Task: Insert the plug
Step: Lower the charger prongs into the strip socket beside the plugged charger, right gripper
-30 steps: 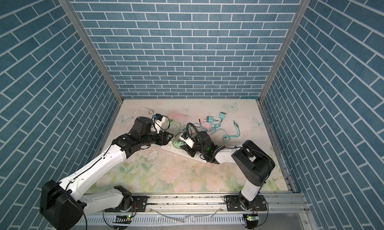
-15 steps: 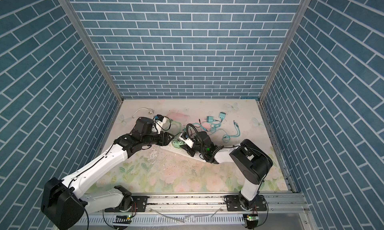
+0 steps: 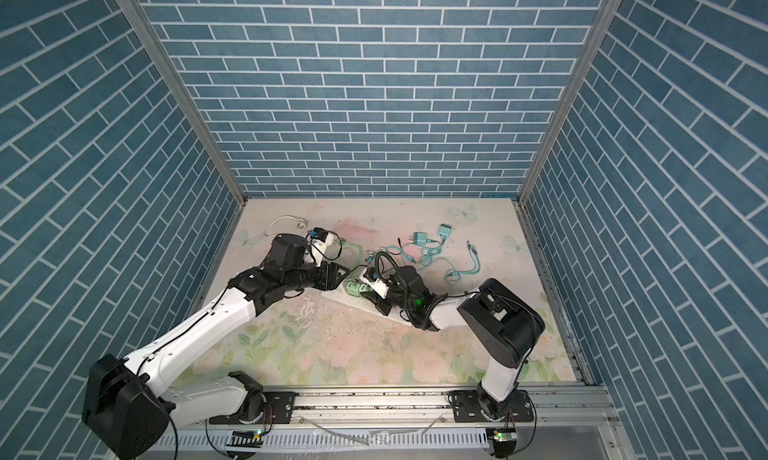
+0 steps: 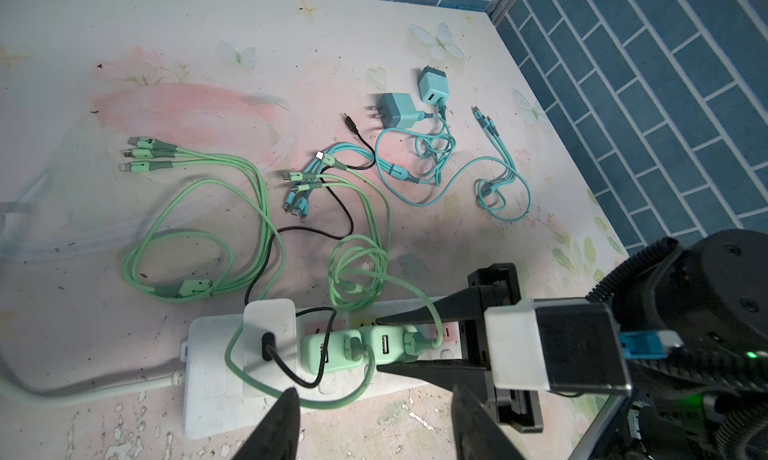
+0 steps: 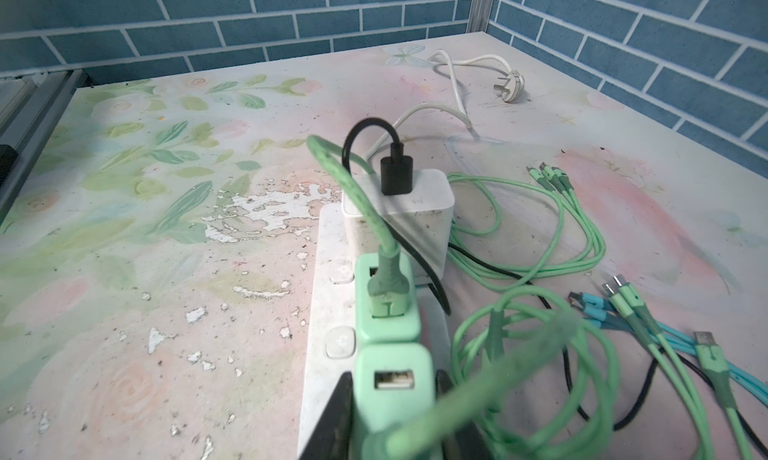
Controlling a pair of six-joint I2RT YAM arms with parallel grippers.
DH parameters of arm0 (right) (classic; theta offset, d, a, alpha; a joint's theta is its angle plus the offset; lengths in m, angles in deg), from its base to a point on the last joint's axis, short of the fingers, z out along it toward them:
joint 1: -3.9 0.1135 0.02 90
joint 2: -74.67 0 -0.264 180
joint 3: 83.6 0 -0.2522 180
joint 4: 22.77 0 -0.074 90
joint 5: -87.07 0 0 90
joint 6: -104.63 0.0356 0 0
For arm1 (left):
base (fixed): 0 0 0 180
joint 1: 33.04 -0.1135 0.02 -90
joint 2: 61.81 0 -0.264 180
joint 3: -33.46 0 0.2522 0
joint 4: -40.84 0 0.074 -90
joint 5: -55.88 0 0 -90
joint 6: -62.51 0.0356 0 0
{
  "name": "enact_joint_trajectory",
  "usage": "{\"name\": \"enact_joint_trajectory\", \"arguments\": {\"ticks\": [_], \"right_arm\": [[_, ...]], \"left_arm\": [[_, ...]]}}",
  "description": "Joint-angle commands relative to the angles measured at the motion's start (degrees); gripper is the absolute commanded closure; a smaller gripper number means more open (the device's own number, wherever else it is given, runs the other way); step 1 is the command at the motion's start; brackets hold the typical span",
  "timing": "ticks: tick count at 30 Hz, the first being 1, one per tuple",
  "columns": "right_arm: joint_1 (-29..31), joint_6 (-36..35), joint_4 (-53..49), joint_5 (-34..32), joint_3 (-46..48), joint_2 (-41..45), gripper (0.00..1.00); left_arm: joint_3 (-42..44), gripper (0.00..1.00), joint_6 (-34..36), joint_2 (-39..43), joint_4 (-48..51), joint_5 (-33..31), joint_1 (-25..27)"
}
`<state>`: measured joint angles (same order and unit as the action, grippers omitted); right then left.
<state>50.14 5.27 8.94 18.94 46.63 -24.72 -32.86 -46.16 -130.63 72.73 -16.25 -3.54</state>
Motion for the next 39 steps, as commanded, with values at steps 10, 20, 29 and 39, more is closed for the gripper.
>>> {"name": "enact_joint_trajectory", "arguments": {"ticks": [10, 20, 29, 39], "right_arm": [[1.7, -0.4, -5.0, -0.3, 2.1, -3.2, 1.00], [2.4, 1.8, -4.5, -1.4, 3.3, -6.2, 1.00], [3.6, 2.3, -11.0, -3.4, -1.2, -9.5, 1.00], [6.2, 1.7, -18.6, -2.4, -8.6, -12.2, 1.00]], "left_arm": [[0.3, 0.42, -0.7, -1.5, -2.5, 1.7, -0.3], [1.6, 0.38, -0.6, -0.1, -3.5, -0.5, -0.4], [2.2, 0.23, 0.4, 1.4, -3.0, -7.0, -0.7], [3.7, 0.09, 0.3, 3.3, 1.5, -17.3, -4.9]]}}
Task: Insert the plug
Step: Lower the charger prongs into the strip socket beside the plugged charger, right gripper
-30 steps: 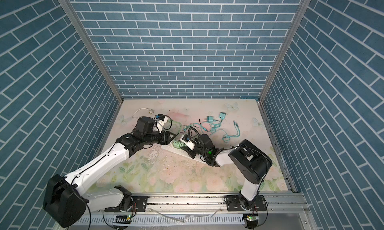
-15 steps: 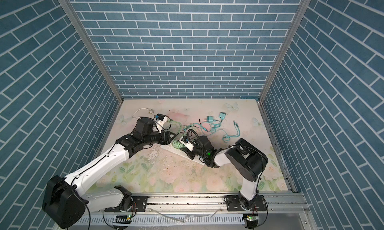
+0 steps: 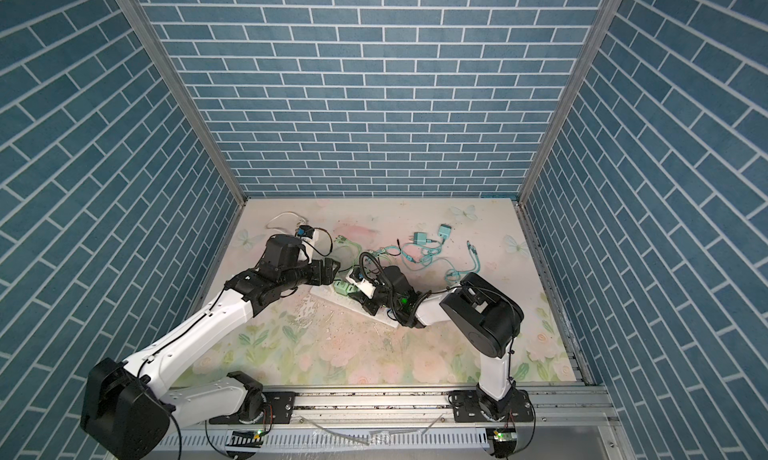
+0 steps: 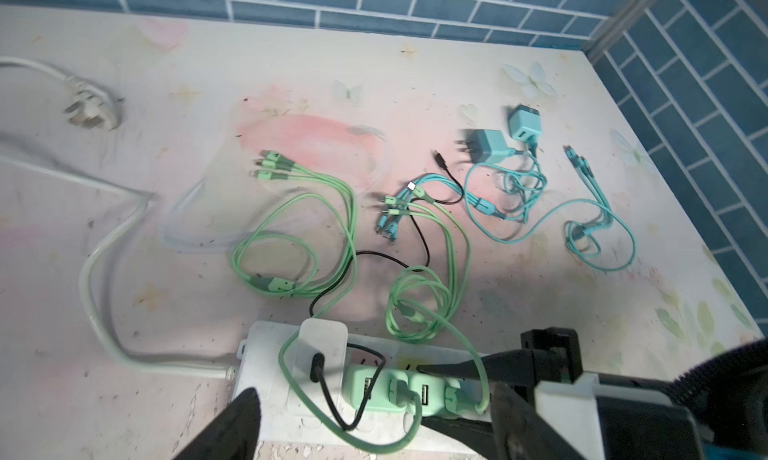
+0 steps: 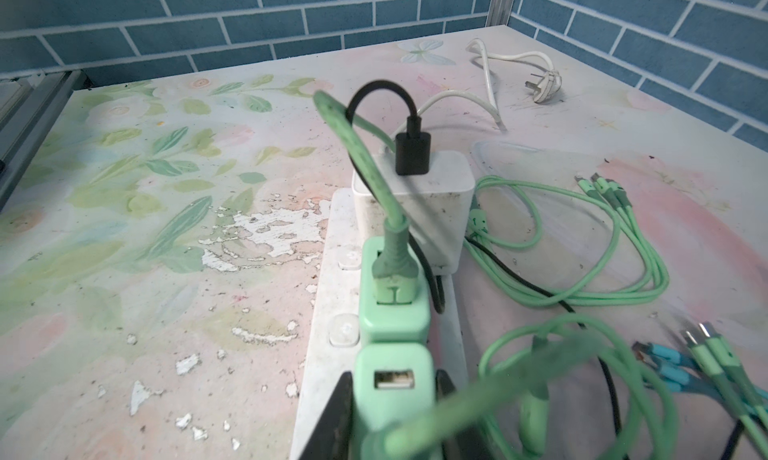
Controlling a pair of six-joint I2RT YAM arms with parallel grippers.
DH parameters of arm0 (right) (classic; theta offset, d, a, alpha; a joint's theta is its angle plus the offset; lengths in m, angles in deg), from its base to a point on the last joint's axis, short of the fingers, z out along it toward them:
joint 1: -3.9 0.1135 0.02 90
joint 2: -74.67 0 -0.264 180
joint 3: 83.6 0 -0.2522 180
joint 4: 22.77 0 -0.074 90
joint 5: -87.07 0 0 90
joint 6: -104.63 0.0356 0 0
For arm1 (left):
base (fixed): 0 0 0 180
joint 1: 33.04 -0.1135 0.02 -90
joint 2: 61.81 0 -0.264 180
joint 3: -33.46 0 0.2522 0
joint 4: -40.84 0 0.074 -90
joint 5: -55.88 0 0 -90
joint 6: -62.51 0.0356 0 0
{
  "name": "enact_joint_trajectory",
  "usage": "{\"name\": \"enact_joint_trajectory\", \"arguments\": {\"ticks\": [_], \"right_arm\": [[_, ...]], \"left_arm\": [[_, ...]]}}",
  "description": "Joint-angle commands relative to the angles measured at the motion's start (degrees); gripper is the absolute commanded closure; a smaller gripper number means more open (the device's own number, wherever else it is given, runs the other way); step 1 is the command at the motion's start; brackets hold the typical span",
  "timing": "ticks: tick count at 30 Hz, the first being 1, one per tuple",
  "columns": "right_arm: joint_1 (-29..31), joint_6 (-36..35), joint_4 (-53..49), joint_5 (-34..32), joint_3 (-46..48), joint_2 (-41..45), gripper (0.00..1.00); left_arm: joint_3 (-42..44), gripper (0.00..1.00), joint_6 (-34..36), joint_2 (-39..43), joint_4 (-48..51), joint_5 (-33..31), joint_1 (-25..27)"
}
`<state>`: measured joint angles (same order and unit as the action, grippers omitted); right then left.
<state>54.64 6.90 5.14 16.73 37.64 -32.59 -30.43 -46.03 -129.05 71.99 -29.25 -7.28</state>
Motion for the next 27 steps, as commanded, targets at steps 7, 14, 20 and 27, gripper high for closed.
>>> {"name": "enact_joint_trajectory", "arguments": {"ticks": [7, 14, 20, 27], "right_arm": [[4.4, -1.7, -21.1, 0.0, -6.2, -7.4, 1.00], [5.2, -3.2, -29.4, -0.9, -10.5, -9.4, 0.95], [5.2, -2.5, -27.8, -0.6, -9.1, -8.2, 0.84], [5.2, -1.7, -25.0, 0.4, -7.6, -6.5, 0.77]], "left_arm": [[2.0, 0.00, 1.3, 4.2, 4.4, -8.8, -2.4], [3.0, 0.00, 1.7, 6.1, 2.5, -9.6, -2.8], [3.7, 0.00, -0.7, 5.6, -1.1, -9.0, -3.0], [1.8, 0.00, -1.1, 1.4, -1.7, -4.5, -3.4]]}}
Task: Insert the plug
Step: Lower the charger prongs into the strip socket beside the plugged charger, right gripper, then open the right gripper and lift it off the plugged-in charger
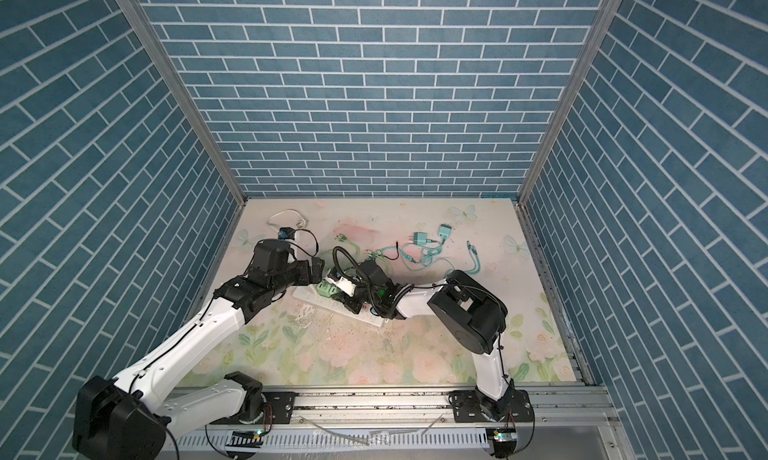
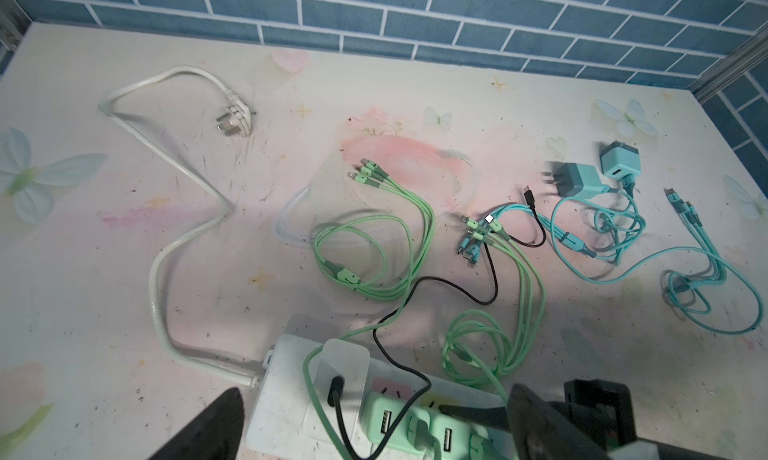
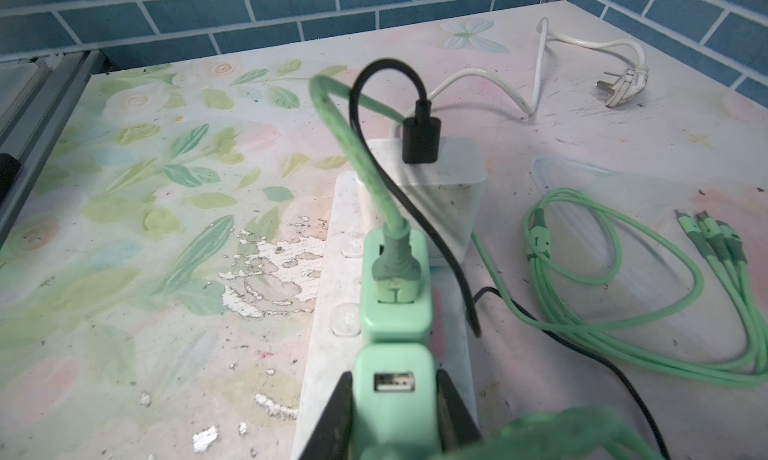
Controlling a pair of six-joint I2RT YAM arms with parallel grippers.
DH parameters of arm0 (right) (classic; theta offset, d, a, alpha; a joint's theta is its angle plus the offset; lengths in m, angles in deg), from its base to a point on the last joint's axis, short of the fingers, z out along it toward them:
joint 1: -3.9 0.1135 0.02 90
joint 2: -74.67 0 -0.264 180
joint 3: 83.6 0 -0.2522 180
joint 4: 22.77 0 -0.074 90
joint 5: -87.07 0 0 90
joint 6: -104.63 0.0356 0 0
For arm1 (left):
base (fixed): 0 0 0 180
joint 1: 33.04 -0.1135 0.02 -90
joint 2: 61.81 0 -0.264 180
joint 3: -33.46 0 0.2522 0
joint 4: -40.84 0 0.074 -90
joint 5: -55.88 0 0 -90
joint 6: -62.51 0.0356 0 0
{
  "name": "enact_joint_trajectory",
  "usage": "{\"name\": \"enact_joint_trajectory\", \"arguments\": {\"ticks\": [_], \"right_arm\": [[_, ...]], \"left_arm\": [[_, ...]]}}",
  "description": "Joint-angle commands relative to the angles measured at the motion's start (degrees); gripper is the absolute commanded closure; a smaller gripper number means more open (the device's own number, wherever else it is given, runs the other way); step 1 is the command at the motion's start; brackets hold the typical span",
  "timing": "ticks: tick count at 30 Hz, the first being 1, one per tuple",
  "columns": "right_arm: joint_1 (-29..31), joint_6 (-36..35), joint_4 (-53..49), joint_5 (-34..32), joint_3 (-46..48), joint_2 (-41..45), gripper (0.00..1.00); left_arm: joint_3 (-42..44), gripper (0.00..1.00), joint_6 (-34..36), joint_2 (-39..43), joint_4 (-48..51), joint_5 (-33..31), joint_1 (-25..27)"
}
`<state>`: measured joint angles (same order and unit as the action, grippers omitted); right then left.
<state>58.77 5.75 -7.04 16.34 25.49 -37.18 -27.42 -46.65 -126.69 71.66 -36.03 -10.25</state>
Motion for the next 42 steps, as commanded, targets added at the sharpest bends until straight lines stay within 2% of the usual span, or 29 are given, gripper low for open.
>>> {"name": "enact_joint_trajectory", "arguments": {"ticks": [1, 12, 14, 22, 31, 38, 42], "right_arm": [[1.1, -0.4, -12.4, 0.8, 4.9, -1.6, 0.75], [1.0, -0.2, -10.3, 1.9, 5.7, -1.7, 0.64], [1.1, -0.2, -10.2, 1.9, 5.7, -1.5, 0.56], [0.9, 0.1, -9.7, 0.8, 7.7, 2.0, 0.55], [0.0, 0.8, -12.7, 0.8, 12.4, 11.9, 0.55], [-2.1, 2.0, -14.0, 0.3, 17.0, 20.2, 0.55], [-5.3, 4.4, -13.9, -0.4, 19.8, 25.6, 0.55]], "left_arm": [[-1.2, 0.00, -0.8, -1.2, -1.7, 2.3, -0.4], [-1.4, 0.00, -1.4, -1.7, -1.9, 3.3, -0.5], [-1.4, 0.00, -1.3, -1.6, -1.9, 3.4, -0.5], [-2.2, 0.00, -1.9, -2.2, -0.9, 1.8, -0.4], [-6.9, 0.00, -2.2, -6.5, 2.1, 5.0, -0.4], [-10.6, 0.00, 1.6, -8.1, 7.0, 1.4, -0.5], [-14.8, 0.00, 4.5, -11.2, 9.1, 3.4, -0.2]]}}
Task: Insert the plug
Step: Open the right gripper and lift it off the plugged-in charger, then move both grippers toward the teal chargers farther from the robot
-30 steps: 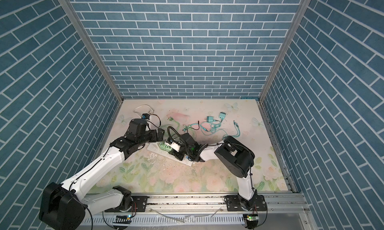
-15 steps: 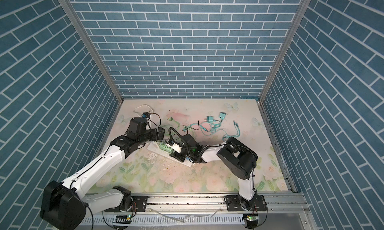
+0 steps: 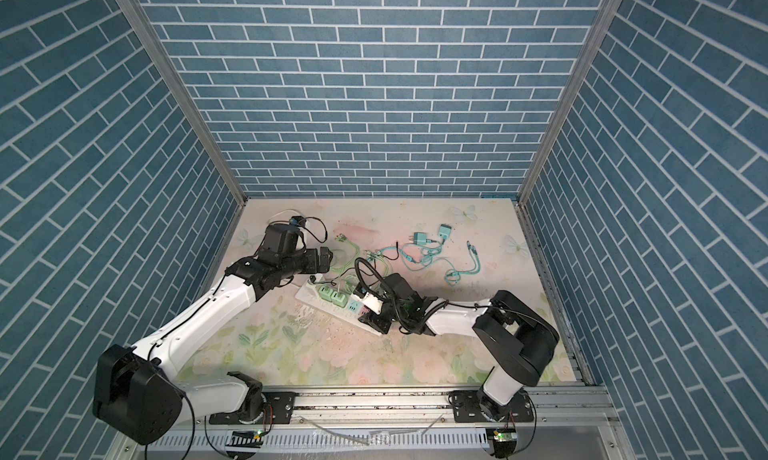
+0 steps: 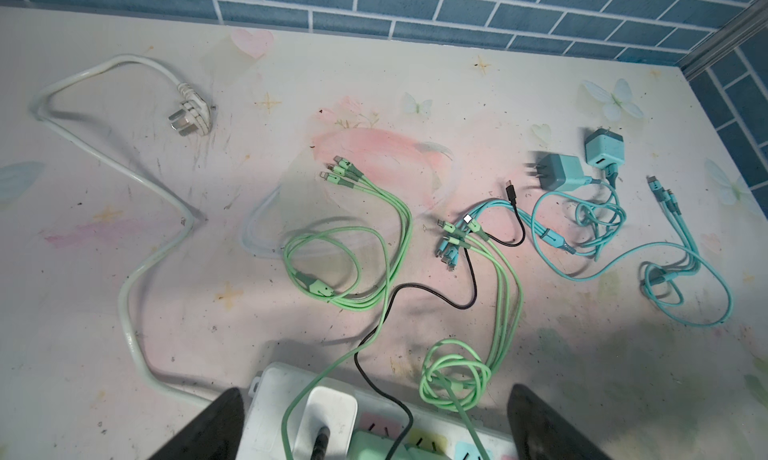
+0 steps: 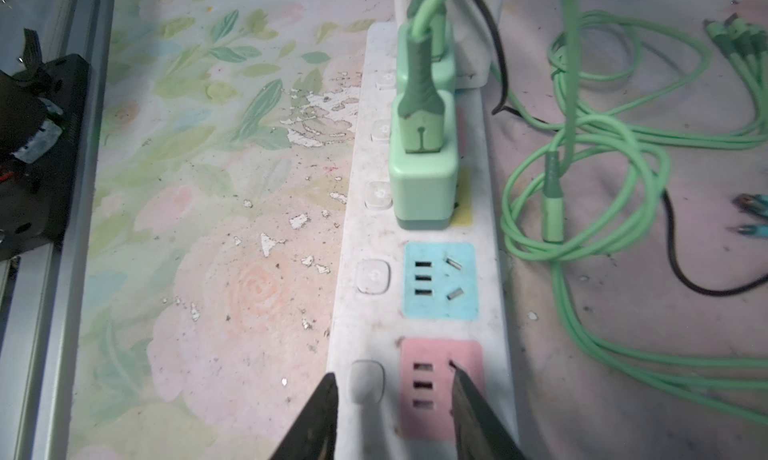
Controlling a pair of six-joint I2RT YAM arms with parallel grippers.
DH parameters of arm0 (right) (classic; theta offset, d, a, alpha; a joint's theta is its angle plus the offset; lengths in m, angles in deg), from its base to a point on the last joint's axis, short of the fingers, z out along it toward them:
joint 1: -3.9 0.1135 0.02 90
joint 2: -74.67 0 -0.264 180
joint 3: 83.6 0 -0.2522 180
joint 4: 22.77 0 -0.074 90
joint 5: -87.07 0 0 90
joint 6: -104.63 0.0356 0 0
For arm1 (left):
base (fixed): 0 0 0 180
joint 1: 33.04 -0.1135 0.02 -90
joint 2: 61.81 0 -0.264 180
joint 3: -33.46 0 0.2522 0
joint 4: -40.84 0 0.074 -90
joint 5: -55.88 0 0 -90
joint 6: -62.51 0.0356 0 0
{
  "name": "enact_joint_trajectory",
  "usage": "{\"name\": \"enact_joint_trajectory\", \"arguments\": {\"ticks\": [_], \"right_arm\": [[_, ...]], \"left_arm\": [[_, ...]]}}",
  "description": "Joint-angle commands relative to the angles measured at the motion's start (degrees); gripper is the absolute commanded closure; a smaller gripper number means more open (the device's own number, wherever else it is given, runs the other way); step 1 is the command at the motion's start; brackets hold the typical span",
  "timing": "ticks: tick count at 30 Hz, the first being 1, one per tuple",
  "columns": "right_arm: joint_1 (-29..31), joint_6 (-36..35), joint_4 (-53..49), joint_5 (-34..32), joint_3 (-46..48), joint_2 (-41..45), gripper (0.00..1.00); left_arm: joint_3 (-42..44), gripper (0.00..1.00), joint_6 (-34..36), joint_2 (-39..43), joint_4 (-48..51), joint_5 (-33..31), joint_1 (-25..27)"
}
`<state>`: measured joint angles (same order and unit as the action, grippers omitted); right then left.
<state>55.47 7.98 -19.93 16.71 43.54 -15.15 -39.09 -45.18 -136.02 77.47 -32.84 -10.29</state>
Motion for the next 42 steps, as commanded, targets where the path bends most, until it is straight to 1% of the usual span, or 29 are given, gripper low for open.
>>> {"name": "enact_joint_trajectory", "arguments": {"ticks": [1, 3, 4, 6, 8, 10, 12, 14, 18, 22, 24, 26, 29, 31, 35, 42], "right_arm": [[-3.1, 3.2, -1.4, -1.8, 1.9, 4.6, 0.55], [-6.4, 6.6, -2.9, -6.0, 1.8, 6.6, 0.52], [-8.2, 8.4, -3.3, -7.6, 1.8, 7.3, 0.48], [-13.3, 13.3, -3.0, -8.2, 2.3, 9.5, 0.48], [-17.1, 17.2, -2.8, -9.8, 2.6, 11.3, 0.48], [-20.5, 20.1, -5.2, -12.4, 1.3, 12.1, 0.48], [-23.4, 23.2, -9.2, -16.0, -1.4, 11.6, 0.48], [-26.3, 26.7, -12.0, -18.2, -3.6, 10.6, 0.48], [-33.6, 33.7, -12.8, -18.2, -5.8, 8.1, 0.48], [-39.3, 37.4, -11.2, -15.5, -7.2, 5.3, 0.49], [-41.6, 38.8, -10.3, -13.6, -8.7, 2.6, 0.50], [-42.9, 39.2, -9.9, -10.9, -10.4, 0.1, 0.53], [-43.3, 39.9, -8.3, -9.3, -11.2, -1.7, 0.53], [-43.3, 40.0, -7.9, -8.5, -11.1, -1.9, 0.54], [-43.3, 39.6, -7.5, -8.3, -9.8, -0.1, 0.54], [-43.4, 38.3, -7.2, -8.2, -6.7, 4.8, 0.55]], "left_arm": [[-4.3, 0.00, 3.4, -2.9, 3.7, 0.0, 0.0], [-7.0, 0.00, 3.9, -5.6, 4.3, -0.7, 0.5], [-8.4, 0.00, 4.0, -7.0, 4.7, -1.1, 0.9], [-11.5, 0.00, 3.6, -10.7, 5.2, -1.7, 1.8], [-14.5, 0.00, 3.5, -14.2, 5.4, -2.1, 3.3], [-17.6, 0.00, 3.3, -18.1, 5.4, -2.8, 5.4], [-22.1, 0.00, 2.8, -23.1, 6.2, -3.4, 7.6], [-27.0, 0.00, 2.2, -28.1, 7.1, -3.9, 9.3], [-36.6, 0.00, 2.1, -38.7, 6.3, -1.5, 12.1], [-46.0, 0.00, 5.6, -47.5, 4.7, -1.7, 15.5], [-49.9, 0.00, 6.2, -51.5, 3.0, -1.2, 16.5], [-54.2, 0.01, 5.5, -55.5, 2.3, -1.2, 17.0], [-60.6, 0.03, 2.6, -61.0, 1.3, -2.7, 17.4], [-62.4, 0.04, 0.8, -63.7, -1.4, -3.5, 17.5], [-67.7, 0.06, -3.3, -69.6, -4.2, -4.7, 17.8], [-80.9, 0.09, -6.3, -79.5, -2.5, -7.1, 19.2]]}}
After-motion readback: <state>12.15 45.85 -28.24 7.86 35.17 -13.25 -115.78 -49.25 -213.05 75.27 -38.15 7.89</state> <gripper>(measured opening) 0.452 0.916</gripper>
